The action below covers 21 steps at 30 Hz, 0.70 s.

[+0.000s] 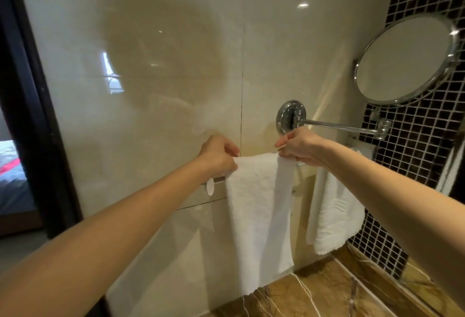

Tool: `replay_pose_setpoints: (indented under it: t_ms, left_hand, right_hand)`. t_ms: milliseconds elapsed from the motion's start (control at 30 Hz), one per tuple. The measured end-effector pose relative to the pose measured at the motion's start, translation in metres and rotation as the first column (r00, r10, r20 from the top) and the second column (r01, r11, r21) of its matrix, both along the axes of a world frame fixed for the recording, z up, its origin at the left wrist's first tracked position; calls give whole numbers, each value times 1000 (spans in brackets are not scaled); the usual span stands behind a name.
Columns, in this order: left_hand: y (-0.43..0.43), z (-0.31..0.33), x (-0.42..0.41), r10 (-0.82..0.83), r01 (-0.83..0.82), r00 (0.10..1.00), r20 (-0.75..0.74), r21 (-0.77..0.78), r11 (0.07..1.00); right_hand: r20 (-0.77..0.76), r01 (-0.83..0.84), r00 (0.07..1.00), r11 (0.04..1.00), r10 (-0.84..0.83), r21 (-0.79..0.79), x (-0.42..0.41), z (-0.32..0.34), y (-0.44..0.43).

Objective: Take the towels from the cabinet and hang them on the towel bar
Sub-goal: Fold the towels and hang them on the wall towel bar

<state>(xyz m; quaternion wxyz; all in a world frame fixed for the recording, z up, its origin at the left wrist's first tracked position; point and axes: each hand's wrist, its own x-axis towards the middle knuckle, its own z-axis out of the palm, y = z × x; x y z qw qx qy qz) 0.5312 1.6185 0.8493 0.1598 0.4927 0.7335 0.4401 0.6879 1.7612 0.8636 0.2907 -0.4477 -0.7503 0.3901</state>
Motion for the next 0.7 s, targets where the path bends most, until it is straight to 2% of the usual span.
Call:
replay_pose_setpoints:
  t_ms: [167, 300, 533, 700]
  left_hand:
    - [1, -6, -3, 0, -4, 963, -269, -15, 1000]
    - [2, -12, -3, -39, 11, 918, -394, -74, 997]
    - [2, -19, -3, -73, 8, 856, -511, -128, 992]
    - [4, -21, -4, -85, -1, 787, -611, -139, 990]
  right_hand:
    - [91, -15, 996, 969, -8, 245, -8, -9, 4]
    - [186, -70, 983, 920, -3, 385, -13, -14, 4]
    - [327, -167, 945, 892, 23, 421, -15, -23, 11]
    - [489, -263, 871, 881, 41, 394, -12, -29, 11]
